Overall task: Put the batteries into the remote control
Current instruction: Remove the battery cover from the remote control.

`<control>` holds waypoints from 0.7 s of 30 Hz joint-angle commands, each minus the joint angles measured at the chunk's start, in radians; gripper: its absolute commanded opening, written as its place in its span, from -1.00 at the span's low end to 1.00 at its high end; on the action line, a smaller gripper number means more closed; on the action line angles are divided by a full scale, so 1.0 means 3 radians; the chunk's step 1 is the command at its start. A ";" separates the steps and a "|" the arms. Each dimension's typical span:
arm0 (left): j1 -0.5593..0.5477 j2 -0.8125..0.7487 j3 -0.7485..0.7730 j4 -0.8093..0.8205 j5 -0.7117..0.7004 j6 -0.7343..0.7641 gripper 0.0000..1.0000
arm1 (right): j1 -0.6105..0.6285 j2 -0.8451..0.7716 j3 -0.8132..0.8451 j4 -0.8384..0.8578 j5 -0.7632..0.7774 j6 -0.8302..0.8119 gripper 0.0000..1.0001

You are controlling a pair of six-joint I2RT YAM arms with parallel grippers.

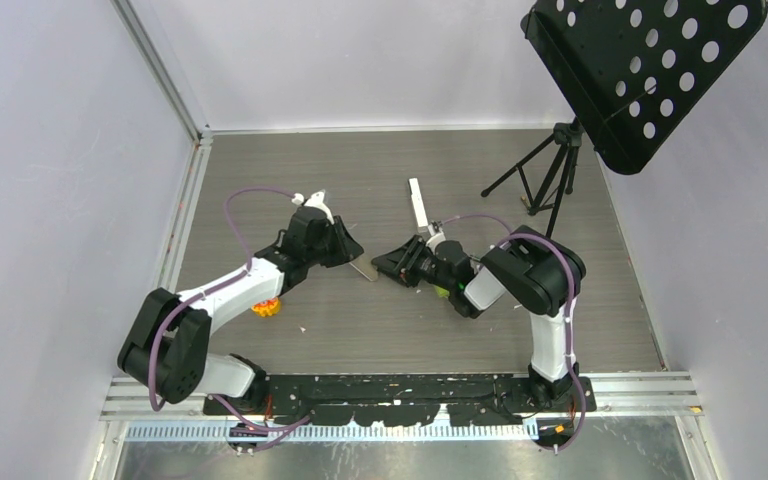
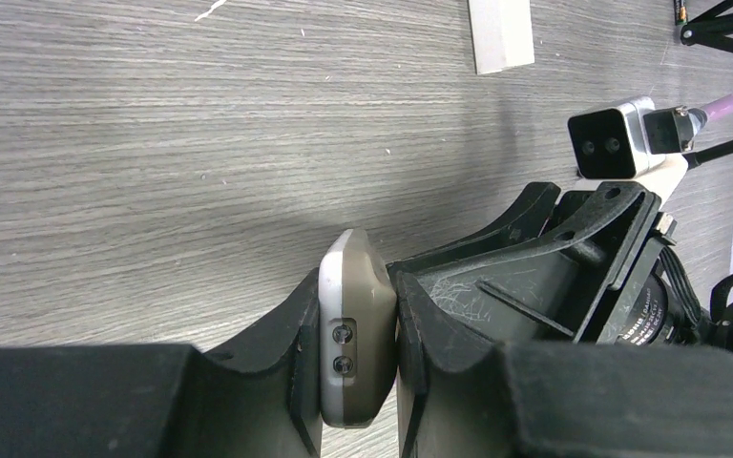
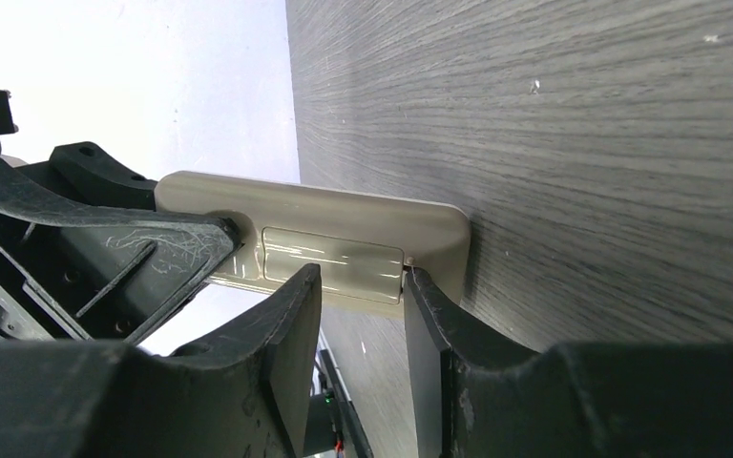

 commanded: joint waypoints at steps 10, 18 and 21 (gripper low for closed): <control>-0.0144 0.0295 -0.0213 -0.0999 0.0046 0.0104 -1.00 | 0.0069 -0.0514 0.0157 0.0854 -0.0307 0.0018 -0.20; -0.0166 0.0287 -0.0192 -0.1082 -0.0052 0.0121 -1.00 | -0.0023 -0.0575 0.0043 0.0852 -0.0273 0.0038 -0.21; -0.0175 0.0266 -0.0176 -0.1117 -0.0075 0.0122 -1.00 | -0.0076 -0.0524 -0.0002 0.0856 -0.0247 0.0097 -0.21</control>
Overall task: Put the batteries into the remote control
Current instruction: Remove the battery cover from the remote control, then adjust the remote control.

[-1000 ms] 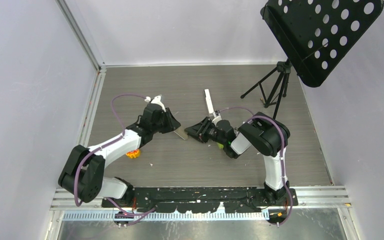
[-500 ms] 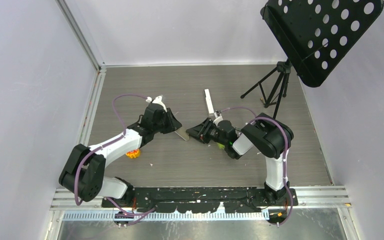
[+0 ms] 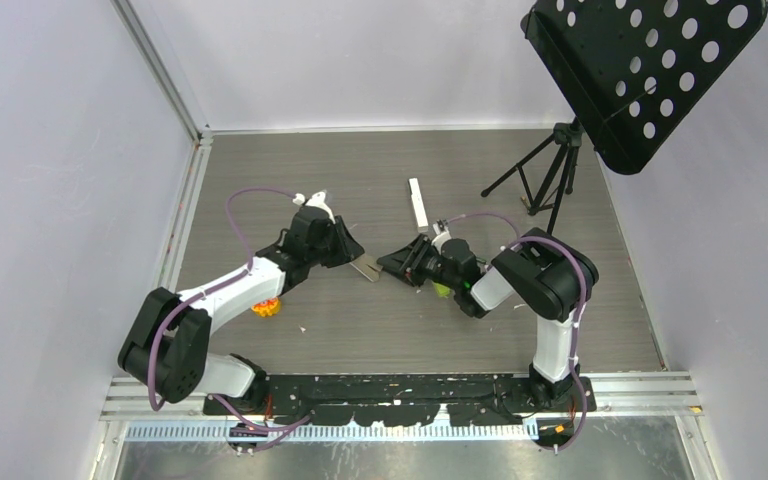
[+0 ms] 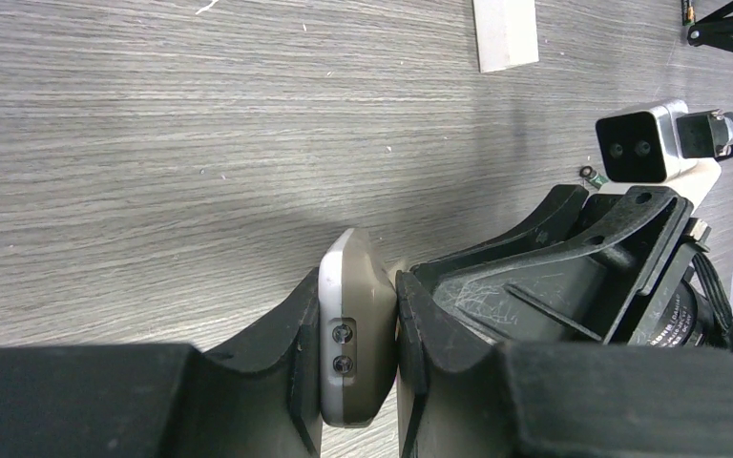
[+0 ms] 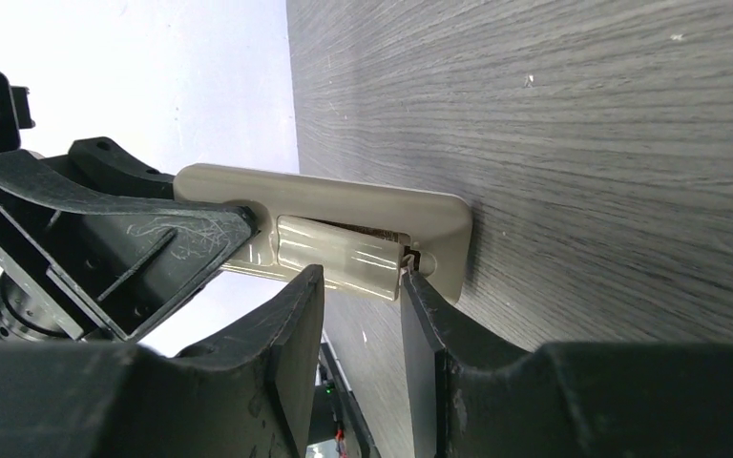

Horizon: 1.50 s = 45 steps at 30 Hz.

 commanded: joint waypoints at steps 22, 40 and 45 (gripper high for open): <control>-0.0130 -0.0127 0.0926 -0.2407 -0.0857 0.1101 -1.00 | -0.0212 -0.1282 0.0156 -0.2342 0.0460 -0.1003 -0.04; -0.0125 -0.0875 0.0981 -0.1922 0.2302 0.1956 -1.00 | 0.0142 -0.2593 0.0550 -0.3095 -0.1602 -0.2674 0.25; -0.0129 -0.1140 0.0882 -0.1542 0.2890 0.1845 -1.00 | 0.0374 -0.2674 0.0614 -0.3258 -0.1609 -0.2735 0.27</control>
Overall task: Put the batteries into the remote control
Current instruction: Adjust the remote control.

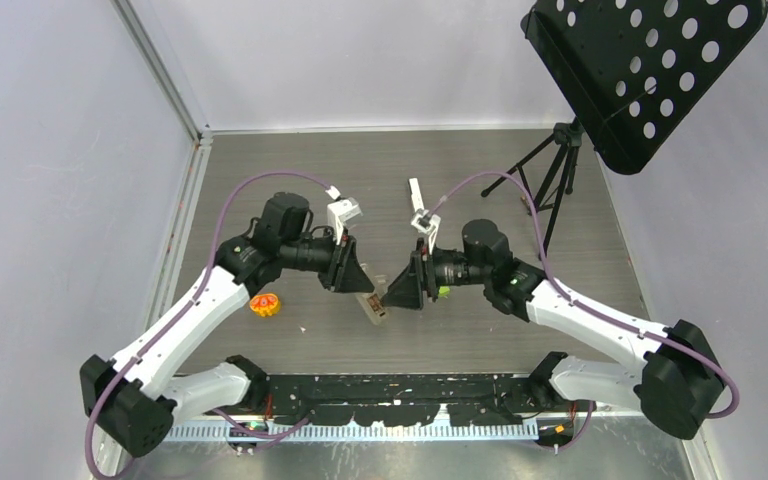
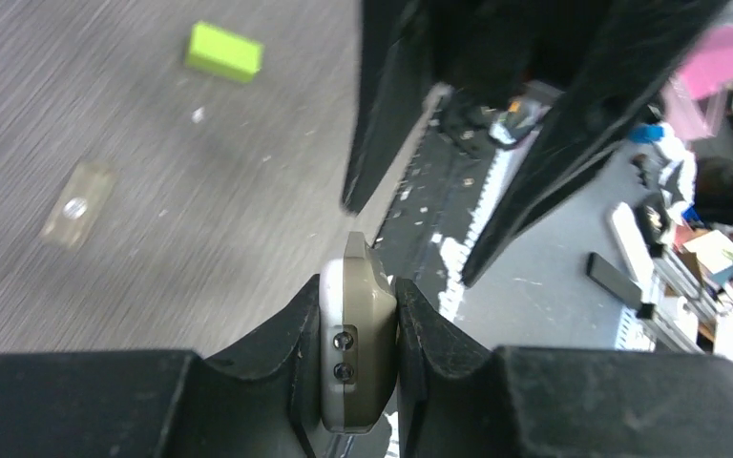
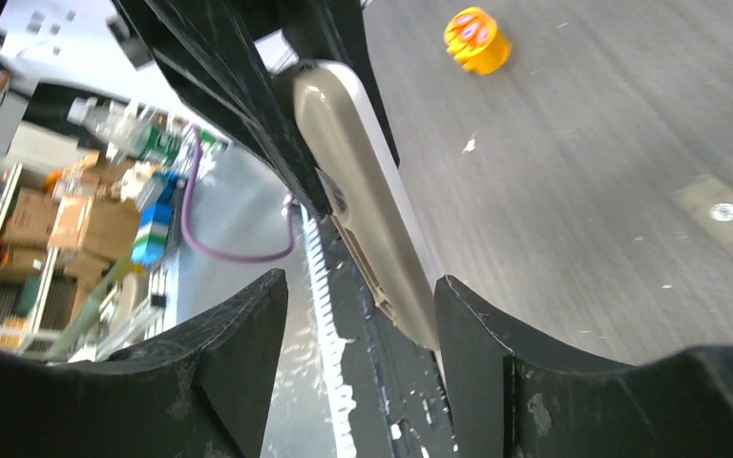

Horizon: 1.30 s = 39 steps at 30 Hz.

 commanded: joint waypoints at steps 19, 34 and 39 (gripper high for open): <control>0.0000 -0.0530 -0.0328 0.2319 0.0556 -0.1893 -0.20 | 0.0422 -0.0141 -0.0046 0.1130 0.0414 0.0876 -0.83; 0.0146 -0.0674 -0.0695 0.2944 0.0223 -0.2396 -0.11 | 0.0395 0.0087 -0.0286 0.2053 0.0802 0.1494 -0.81; 0.0174 -0.0645 -0.0721 0.3045 0.0342 -0.2437 -1.00 | 0.0353 0.0106 -0.0269 0.1980 0.0797 0.1546 -0.66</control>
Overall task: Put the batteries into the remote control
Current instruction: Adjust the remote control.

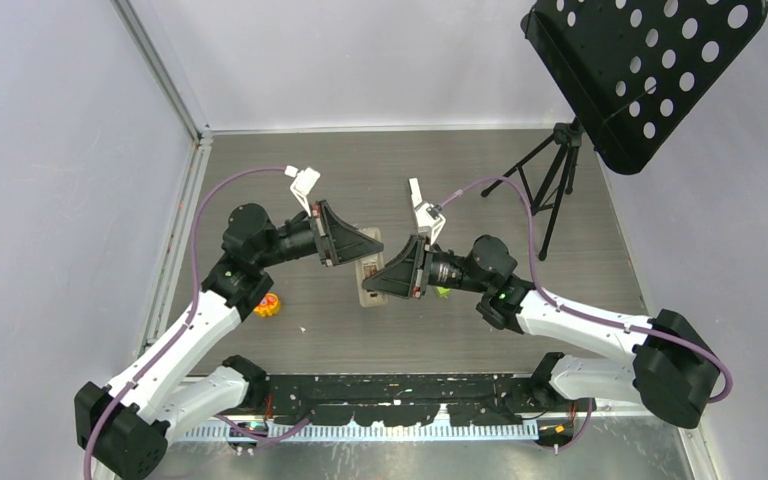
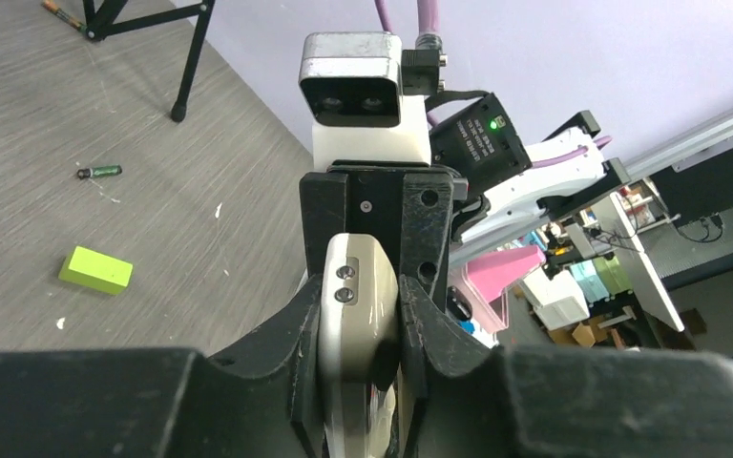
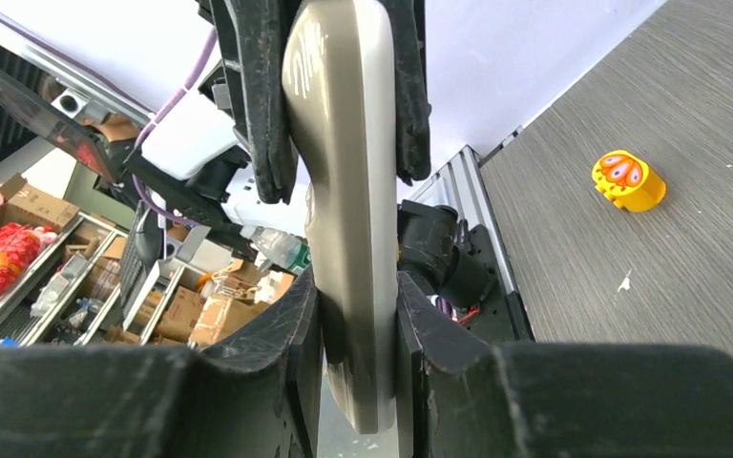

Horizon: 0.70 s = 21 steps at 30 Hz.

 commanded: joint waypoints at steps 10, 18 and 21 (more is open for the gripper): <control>0.0036 -0.0195 0.0091 -0.0882 -0.0702 0.1233 -1.00 | -0.0472 -0.0497 0.0064 -0.1083 0.0855 -0.0063 0.43; 0.0039 -0.0303 -0.0115 -0.0903 -0.1341 0.1516 -1.00 | -0.0851 -0.0419 0.0779 -0.3768 0.2675 -0.0642 0.33; 0.0039 -0.0280 -0.0148 -0.0839 -0.1278 0.1507 -1.00 | -0.0949 -0.0009 0.1082 -0.4237 0.2962 -0.0967 0.29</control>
